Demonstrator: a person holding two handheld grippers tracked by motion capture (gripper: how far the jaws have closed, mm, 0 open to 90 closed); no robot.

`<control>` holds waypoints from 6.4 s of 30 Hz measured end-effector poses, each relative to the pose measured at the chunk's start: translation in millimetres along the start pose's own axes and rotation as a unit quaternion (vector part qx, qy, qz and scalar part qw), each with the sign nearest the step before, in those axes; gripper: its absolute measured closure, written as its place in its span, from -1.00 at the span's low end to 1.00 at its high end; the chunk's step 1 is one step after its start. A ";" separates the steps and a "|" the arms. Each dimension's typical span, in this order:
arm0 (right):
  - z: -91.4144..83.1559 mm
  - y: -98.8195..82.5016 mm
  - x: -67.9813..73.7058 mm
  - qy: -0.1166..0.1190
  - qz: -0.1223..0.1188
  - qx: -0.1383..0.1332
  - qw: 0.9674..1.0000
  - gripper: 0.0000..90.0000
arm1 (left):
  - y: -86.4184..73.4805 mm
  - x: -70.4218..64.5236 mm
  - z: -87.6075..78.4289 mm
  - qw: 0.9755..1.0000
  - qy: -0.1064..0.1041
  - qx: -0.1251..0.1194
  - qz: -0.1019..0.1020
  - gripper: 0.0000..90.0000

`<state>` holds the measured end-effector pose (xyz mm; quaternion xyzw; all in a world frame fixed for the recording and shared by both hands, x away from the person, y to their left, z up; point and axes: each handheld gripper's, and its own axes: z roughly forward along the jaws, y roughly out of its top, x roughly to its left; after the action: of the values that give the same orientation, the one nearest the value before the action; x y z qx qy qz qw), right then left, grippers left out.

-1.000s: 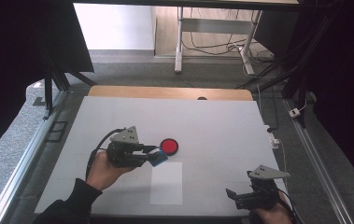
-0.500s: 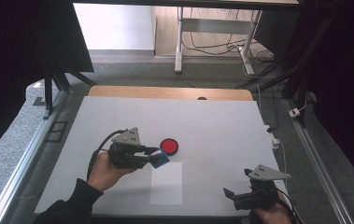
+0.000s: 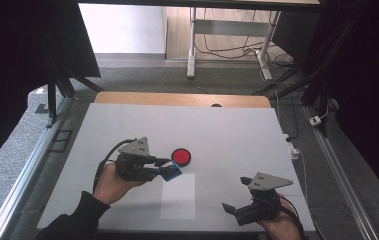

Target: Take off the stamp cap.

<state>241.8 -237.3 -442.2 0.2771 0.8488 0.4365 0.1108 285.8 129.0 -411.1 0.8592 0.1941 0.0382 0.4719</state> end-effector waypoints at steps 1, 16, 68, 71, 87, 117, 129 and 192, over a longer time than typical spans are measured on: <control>6.0 4.7 1.8 0.012 -0.004 0.000 1.000 -1.00 | 0.2 -0.4 0.1 1.000 -0.003 0.000 0.002 0.56; 55.6 32.3 16.8 0.069 -0.047 0.019 0.996 -1.00 | -2.7 0.6 -0.4 1.000 -0.019 0.004 0.018 0.56; 100.1 77.8 21.3 0.268 -0.100 -0.006 0.958 0.39 | -6.7 0.1 -5.6 0.987 -0.128 -0.057 0.079 0.57; 99.8 77.9 21.1 0.270 -0.103 -0.007 0.957 0.46 | -6.9 0.2 -4.9 0.987 -0.130 -0.057 0.079 0.57; 99.8 79.8 20.2 0.286 -0.079 0.001 0.955 0.52 | -6.3 -0.9 -7.8 0.985 -0.130 -0.064 0.092 0.57; 98.0 77.4 26.2 0.266 -0.142 0.012 0.953 0.53 | -5.6 -0.2 -12.7 0.984 -0.135 -0.070 0.088 0.57; 91.2 74.6 26.1 0.219 -0.148 -0.003 0.964 0.53 | -5.9 -0.9 -15.3 0.990 -0.107 -0.064 0.062 0.57; -11.1 7.0 -21.4 -0.021 0.008 -0.044 0.999 0.52 | -12.2 0.9 -10.8 0.999 -0.014 -0.037 0.003 0.56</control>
<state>257.2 -253.8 -431.1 0.2880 0.8238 0.4688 0.1368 280.3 143.8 -415.3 0.8420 0.1837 0.0347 0.5061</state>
